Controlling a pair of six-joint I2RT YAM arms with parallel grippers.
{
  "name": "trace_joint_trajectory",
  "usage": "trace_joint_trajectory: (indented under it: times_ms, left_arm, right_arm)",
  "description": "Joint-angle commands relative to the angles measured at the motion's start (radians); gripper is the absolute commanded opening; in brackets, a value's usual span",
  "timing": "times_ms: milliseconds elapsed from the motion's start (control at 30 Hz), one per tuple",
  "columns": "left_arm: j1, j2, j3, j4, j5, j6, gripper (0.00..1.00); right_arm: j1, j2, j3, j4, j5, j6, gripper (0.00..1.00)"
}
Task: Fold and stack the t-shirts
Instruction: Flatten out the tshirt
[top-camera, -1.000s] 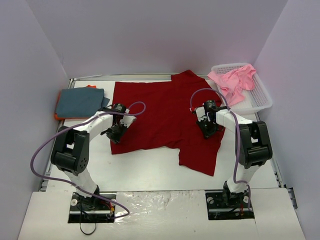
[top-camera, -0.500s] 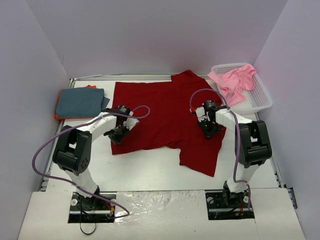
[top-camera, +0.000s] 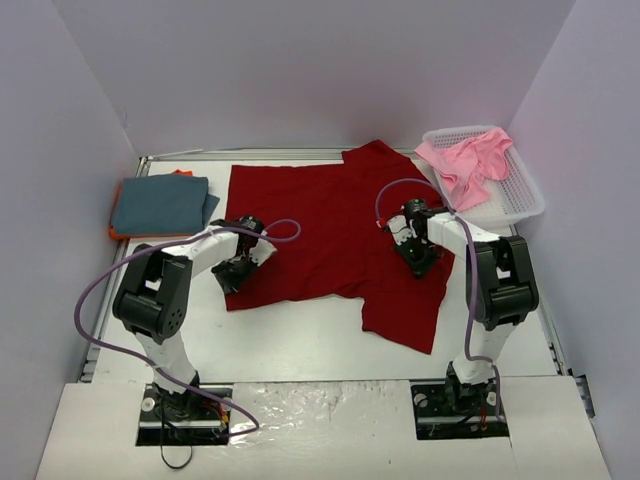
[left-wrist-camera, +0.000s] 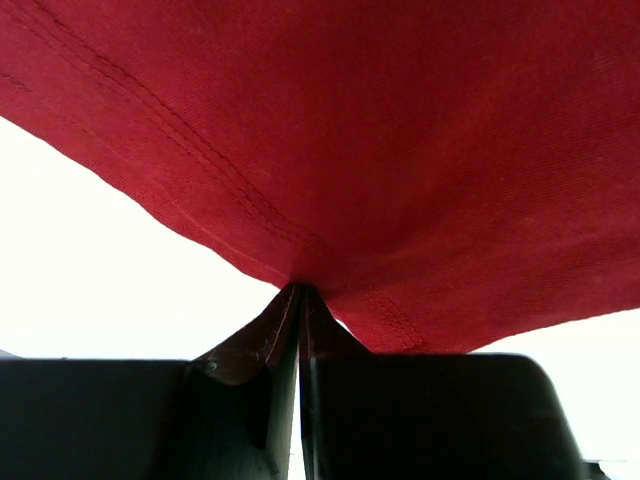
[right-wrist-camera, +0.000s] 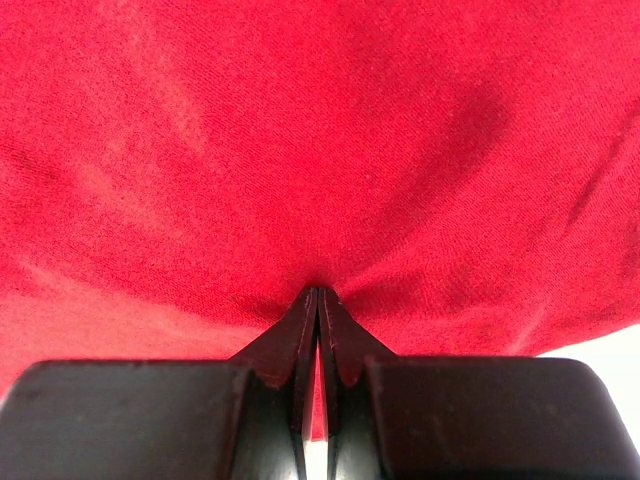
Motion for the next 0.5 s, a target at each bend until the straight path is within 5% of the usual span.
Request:
trace_joint_trajectory:
  times_ms: [0, 67, 233, 300, 467]
  left_arm:
    - [-0.009, -0.063, 0.026, 0.000, -0.030, 0.004, 0.02]
    - [-0.011, -0.109, 0.040, 0.005, -0.029, 0.016, 0.02]
    - [-0.018, -0.227, 0.119, 0.012, -0.067, 0.061, 0.36]
    - [-0.023, -0.259, 0.158, -0.007, -0.064, 0.090, 0.45]
    - [-0.052, -0.301, 0.146, -0.031, -0.039, 0.160, 0.47]
  right_arm:
    - [0.003, 0.033, 0.024, -0.114, 0.010, -0.011, 0.00]
    - [0.003, -0.007, 0.049, -0.128, -0.026, -0.020, 0.06]
    - [0.000, -0.116, 0.168, -0.214, -0.188, -0.068, 0.39]
    - [-0.002, -0.139, 0.200, -0.243, -0.221, -0.076, 0.42]
    - [-0.009, -0.162, 0.228, -0.226, -0.142, -0.054, 0.36]
